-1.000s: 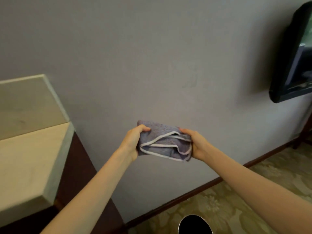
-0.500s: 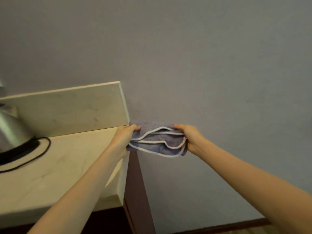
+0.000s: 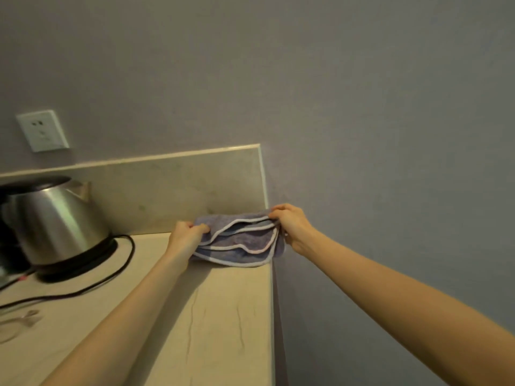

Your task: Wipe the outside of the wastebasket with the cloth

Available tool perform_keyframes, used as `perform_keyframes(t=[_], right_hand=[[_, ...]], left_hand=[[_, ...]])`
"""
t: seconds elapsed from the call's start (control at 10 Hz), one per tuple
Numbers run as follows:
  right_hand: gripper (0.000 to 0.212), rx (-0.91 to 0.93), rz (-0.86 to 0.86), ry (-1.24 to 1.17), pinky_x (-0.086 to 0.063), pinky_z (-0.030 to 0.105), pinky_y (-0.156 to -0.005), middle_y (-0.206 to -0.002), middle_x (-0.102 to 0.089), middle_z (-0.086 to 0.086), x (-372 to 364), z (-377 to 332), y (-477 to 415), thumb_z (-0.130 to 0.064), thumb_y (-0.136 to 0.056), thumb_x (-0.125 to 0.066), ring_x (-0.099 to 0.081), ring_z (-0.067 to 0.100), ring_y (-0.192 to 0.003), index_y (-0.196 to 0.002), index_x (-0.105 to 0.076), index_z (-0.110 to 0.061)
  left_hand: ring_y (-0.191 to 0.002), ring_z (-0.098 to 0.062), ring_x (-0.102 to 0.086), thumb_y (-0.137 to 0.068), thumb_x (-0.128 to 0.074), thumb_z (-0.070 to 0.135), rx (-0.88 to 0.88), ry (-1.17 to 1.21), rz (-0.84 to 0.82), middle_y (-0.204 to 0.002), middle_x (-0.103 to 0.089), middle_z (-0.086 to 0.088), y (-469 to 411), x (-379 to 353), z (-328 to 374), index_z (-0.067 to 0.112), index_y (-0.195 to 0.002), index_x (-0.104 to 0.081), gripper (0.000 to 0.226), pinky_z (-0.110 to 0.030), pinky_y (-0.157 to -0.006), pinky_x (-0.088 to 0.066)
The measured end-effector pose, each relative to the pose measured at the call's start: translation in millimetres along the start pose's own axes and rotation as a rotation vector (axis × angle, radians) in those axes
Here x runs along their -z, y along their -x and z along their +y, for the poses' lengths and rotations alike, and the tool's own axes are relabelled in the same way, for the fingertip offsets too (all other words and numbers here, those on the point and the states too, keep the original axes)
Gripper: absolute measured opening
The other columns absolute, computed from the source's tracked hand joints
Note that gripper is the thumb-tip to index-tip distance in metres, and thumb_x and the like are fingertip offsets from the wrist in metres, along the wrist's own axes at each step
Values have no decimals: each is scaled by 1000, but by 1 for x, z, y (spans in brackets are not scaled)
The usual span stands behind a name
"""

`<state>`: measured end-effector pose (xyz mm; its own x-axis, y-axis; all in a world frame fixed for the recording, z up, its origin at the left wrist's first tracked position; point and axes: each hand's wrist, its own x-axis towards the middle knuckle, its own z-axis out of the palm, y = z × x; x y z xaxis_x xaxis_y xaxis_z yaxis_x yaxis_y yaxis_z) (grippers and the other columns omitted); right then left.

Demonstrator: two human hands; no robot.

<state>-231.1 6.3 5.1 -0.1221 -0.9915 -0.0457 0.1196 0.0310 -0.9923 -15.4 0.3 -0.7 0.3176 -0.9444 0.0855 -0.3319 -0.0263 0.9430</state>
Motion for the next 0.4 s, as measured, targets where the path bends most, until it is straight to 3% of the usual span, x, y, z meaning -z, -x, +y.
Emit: perform_keyframes(t=[0.1,0.2,0.3,0.4], right_hand=[[27,-11,-41,-12,-47,20,-50,-79,-57,9,-12,7,-12,5,-85,-51,-55,17,-68,-109,-59,-4],[33,-16,-58,17,-47,18,-48,-79,-58,7,-12,14,-16,4,-85,-51,-55,14,-66,-115,-59,-6],[34,-11,-76,194,-41,16,-45,-81,-60,6,-3,20,-16,-4,-86,-53,-51,9,-64,-118,-60,-12],[27,-19,-96,337,-42,24,-62,-101,-60,6,14,25,-9,-11,-87,-55,-54,11,-80,-112,-63,-17]], left_hand=[[-93,-30,-61,-77,-67,15,-39,-141,45,-100,-65,-18,-14,3,-9,2,-95,-56,24,-41,-75,-46],[-93,-29,-58,-83,-64,15,-98,-301,60,-109,-66,-20,-18,3,-19,4,-103,-58,23,-32,-71,-38],[-112,-37,-55,-86,-62,18,-161,-447,72,-124,-61,-23,-24,5,-25,-1,-119,-57,38,-39,-86,-45],[-122,-38,-48,-87,-59,14,-246,-568,157,-131,-54,-22,-17,6,-20,1,-126,-55,41,-44,-98,-40]])
